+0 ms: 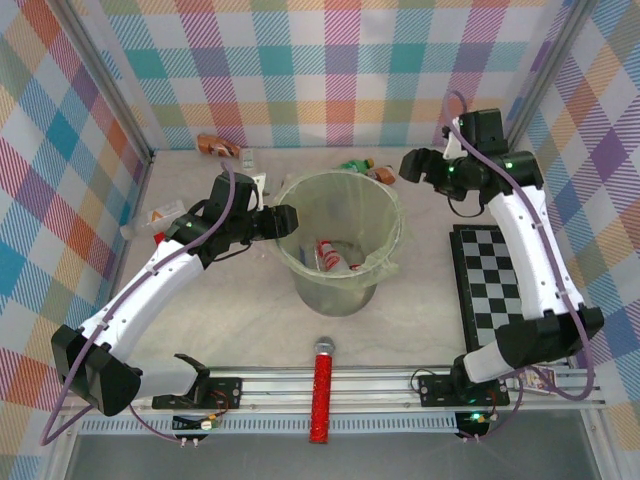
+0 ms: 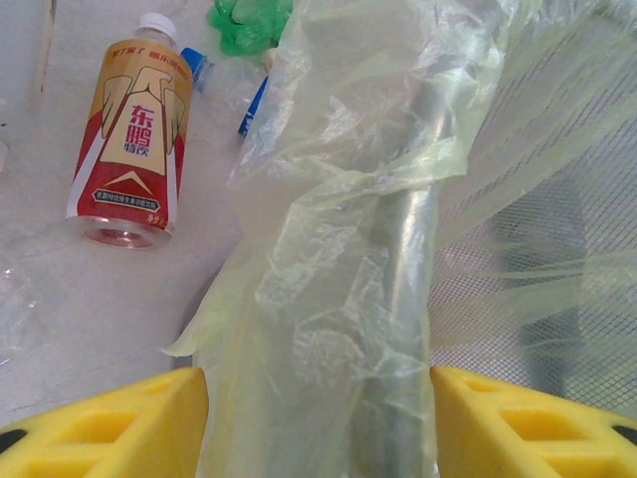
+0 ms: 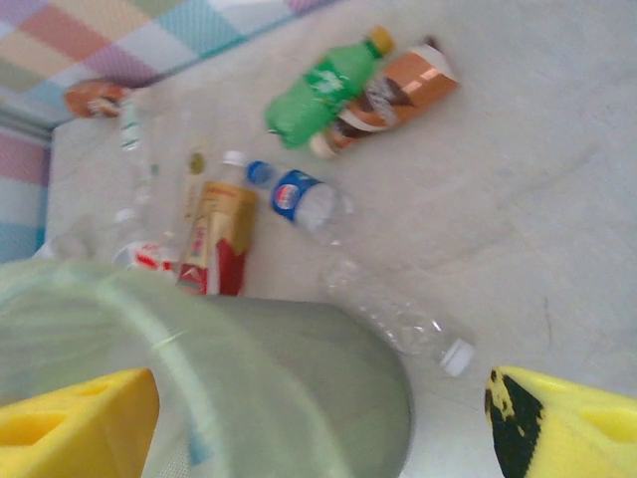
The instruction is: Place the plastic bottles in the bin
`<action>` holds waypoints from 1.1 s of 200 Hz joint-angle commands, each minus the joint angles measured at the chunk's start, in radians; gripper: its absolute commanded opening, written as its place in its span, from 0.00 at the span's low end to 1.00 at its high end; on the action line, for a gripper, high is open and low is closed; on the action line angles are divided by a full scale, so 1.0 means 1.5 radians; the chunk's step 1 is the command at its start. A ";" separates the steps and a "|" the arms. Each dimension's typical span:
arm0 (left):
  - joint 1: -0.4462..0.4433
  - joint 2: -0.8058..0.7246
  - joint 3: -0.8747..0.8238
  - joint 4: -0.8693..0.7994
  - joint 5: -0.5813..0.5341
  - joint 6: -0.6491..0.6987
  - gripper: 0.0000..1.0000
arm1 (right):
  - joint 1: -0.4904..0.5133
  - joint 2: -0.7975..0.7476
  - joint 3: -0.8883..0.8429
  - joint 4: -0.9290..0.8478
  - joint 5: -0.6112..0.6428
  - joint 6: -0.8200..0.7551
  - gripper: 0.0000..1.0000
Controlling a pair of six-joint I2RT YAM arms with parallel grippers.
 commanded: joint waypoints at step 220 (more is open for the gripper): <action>0.010 0.063 0.070 -0.104 -0.035 0.009 0.57 | -0.035 0.561 0.125 0.456 -0.053 0.466 0.99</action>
